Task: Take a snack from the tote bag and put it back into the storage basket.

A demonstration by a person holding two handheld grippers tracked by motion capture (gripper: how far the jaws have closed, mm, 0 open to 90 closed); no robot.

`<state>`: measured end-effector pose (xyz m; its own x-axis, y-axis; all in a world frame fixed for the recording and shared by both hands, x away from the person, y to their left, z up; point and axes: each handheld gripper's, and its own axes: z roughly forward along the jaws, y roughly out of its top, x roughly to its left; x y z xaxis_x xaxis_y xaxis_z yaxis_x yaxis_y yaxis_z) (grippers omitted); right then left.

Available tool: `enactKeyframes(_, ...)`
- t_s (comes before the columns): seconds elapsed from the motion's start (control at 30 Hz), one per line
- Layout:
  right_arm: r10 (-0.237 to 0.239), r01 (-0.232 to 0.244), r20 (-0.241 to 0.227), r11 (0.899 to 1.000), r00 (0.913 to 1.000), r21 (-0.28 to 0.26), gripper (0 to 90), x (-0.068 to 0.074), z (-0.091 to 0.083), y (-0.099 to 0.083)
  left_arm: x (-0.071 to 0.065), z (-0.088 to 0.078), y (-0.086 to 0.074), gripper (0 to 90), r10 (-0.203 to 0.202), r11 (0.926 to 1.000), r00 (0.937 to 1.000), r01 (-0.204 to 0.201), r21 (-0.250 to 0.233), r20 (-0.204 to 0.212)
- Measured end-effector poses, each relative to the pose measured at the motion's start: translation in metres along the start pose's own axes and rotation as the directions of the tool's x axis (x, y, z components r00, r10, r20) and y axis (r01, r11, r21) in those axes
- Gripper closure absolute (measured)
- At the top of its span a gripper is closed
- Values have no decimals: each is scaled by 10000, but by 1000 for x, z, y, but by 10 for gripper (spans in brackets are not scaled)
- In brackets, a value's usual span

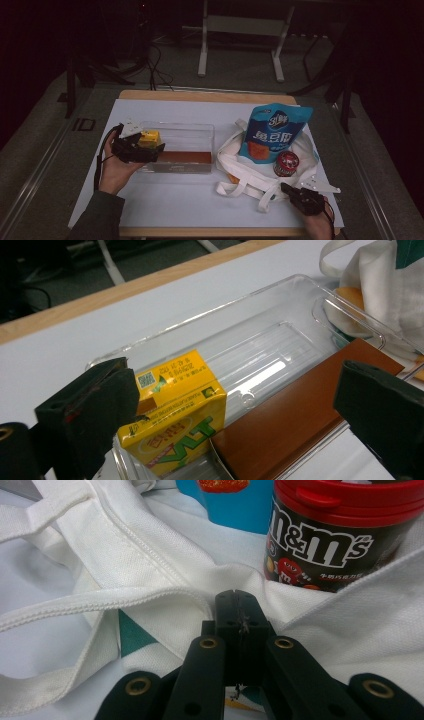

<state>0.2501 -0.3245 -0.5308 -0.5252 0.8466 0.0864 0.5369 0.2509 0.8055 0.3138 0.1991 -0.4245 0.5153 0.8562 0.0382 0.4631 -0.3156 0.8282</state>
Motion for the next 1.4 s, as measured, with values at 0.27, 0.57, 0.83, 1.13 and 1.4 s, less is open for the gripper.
enactKeyframes(0.27, -118, 117, 56, 9999, 9999, 117, 899, 0, -1, 2, -11, -9, 5, 206, 563, 9971, 9984, -568, -507, -105)
enactKeyframes(0.57, -435, 425, 204, 9980, 9988, 467, 869, 4, -4, 9, -27, -8, 10, 312, 966, 9930, 9940, -927, -726, 522)
enactKeyframes(0.83, -589, 582, 138, 9970, 9982, 509, 855, 5, -10, 16, -39, -1, 7, 339, 1101, 9927, 9866, -1030, -634, 1204)
enactKeyframes(1.13, -728, 727, 25, 9970, 9973, 282, 830, 7, -26, 29, -49, 8, -1, 405, 1120, 9929, 9781, -1032, -586, 1756)
enactKeyframes(1.4, -849, 849, -28, 9963, 9964, 153, 824, 5, -34, 39, -58, 16, -9, 416, 1047, 9940, 9737, -963, -510, 2024)
